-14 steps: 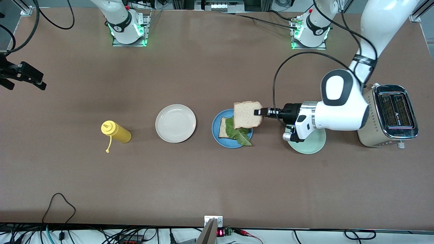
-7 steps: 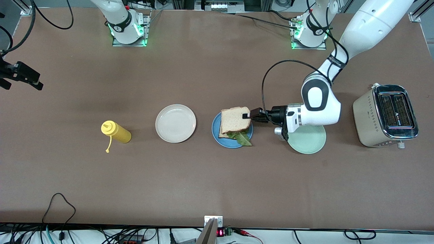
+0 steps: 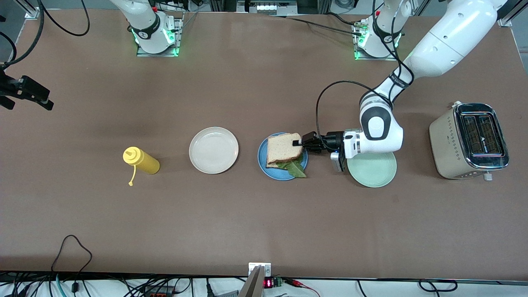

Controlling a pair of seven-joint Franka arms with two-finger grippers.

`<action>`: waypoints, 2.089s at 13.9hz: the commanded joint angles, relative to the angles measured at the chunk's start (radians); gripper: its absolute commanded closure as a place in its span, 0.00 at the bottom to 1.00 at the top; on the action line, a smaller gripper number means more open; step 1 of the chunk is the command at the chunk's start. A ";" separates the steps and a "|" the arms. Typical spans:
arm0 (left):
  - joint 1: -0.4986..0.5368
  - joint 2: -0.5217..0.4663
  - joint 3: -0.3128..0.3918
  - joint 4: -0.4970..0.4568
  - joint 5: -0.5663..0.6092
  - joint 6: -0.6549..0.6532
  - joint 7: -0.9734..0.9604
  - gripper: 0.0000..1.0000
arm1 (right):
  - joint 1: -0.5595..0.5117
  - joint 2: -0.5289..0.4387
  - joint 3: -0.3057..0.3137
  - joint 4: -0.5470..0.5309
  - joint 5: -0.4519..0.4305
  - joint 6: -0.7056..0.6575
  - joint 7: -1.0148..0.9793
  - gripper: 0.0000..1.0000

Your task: Make sandwich in blue plate with both arms

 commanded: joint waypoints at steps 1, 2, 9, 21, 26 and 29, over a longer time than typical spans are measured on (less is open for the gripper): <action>-0.003 0.025 0.001 0.018 -0.035 0.007 0.058 0.82 | 0.000 0.004 0.005 0.014 0.016 -0.012 -0.005 0.00; -0.003 0.025 0.013 0.023 -0.035 0.007 0.056 0.70 | 0.001 0.004 0.005 0.014 0.016 -0.012 -0.005 0.00; 0.003 -0.039 0.044 0.017 0.020 0.005 0.102 0.00 | 0.001 0.006 0.007 0.015 0.017 0.000 -0.006 0.00; 0.014 -0.266 0.119 0.124 0.920 -0.400 -0.520 0.00 | -0.002 0.019 0.005 0.017 0.029 -0.002 -0.008 0.00; 0.022 -0.330 0.119 0.210 1.184 -0.602 -0.705 0.00 | -0.005 0.019 0.005 0.018 0.029 0.000 -0.009 0.00; 0.025 -0.384 0.120 0.271 1.293 -0.688 -0.709 0.00 | -0.002 0.019 0.005 0.020 0.028 0.000 -0.003 0.00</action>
